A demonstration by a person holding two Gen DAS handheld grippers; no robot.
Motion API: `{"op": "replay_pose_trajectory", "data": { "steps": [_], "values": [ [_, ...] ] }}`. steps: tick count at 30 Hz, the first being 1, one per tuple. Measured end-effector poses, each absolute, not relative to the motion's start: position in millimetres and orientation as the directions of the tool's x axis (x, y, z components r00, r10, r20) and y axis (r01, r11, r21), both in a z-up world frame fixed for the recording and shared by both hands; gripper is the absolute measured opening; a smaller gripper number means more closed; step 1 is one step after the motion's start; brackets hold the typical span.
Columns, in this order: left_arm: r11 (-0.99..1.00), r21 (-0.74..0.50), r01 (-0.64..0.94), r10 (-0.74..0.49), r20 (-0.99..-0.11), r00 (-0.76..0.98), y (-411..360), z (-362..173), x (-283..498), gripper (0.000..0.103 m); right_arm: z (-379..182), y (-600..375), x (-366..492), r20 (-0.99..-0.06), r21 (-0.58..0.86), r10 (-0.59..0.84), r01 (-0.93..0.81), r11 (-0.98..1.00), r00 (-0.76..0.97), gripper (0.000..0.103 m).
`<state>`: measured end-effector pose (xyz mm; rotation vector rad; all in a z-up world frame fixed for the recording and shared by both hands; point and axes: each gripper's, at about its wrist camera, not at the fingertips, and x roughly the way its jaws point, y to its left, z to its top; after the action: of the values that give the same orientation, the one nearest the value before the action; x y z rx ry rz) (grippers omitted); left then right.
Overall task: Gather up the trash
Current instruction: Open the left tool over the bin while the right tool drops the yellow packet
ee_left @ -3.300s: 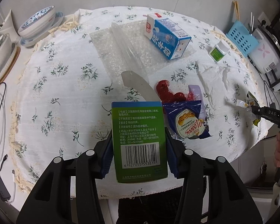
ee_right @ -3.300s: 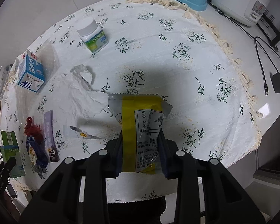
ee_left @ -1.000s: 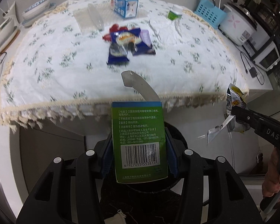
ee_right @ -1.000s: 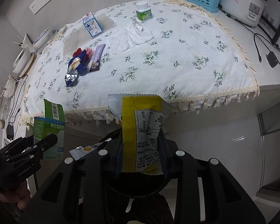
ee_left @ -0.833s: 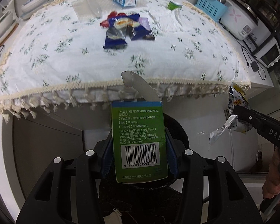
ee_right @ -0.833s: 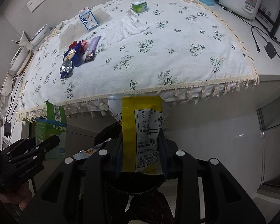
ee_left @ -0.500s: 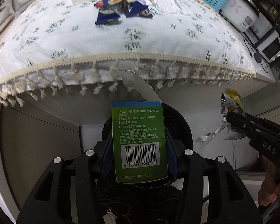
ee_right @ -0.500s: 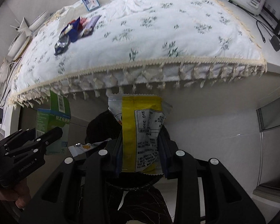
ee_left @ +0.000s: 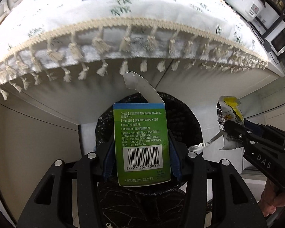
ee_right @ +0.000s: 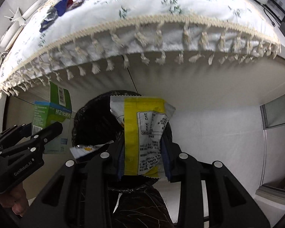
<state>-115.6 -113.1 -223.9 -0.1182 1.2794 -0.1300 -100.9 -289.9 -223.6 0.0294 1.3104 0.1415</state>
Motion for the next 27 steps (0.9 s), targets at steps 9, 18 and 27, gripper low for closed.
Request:
{"op": "replay_pose_trajectory", "data": {
  "steps": [9, 18, 27],
  "values": [
    [0.987, -0.147, 0.058, -0.157, -0.951, 0.266, -131, -241, -113, 0.052, -230, -301, -105, -0.965, 0.096, 0.11, -0.068, 0.993, 0.239, 0.03],
    [0.99, -0.135, 0.046, -0.143, -0.943, 0.3, -132, -237, -113, 0.081, -235, -299, -105, -0.965, 0.095, 0.11, -0.073, 0.993, 0.236, 0.03],
    [0.992, -0.122, -0.018, -0.109, -0.933, 0.342, -92, -222, -123, 0.097, -240, -268, -99, -0.965, 0.093, 0.121, -0.127, 0.988, 0.234, 0.031]
  ]
}}
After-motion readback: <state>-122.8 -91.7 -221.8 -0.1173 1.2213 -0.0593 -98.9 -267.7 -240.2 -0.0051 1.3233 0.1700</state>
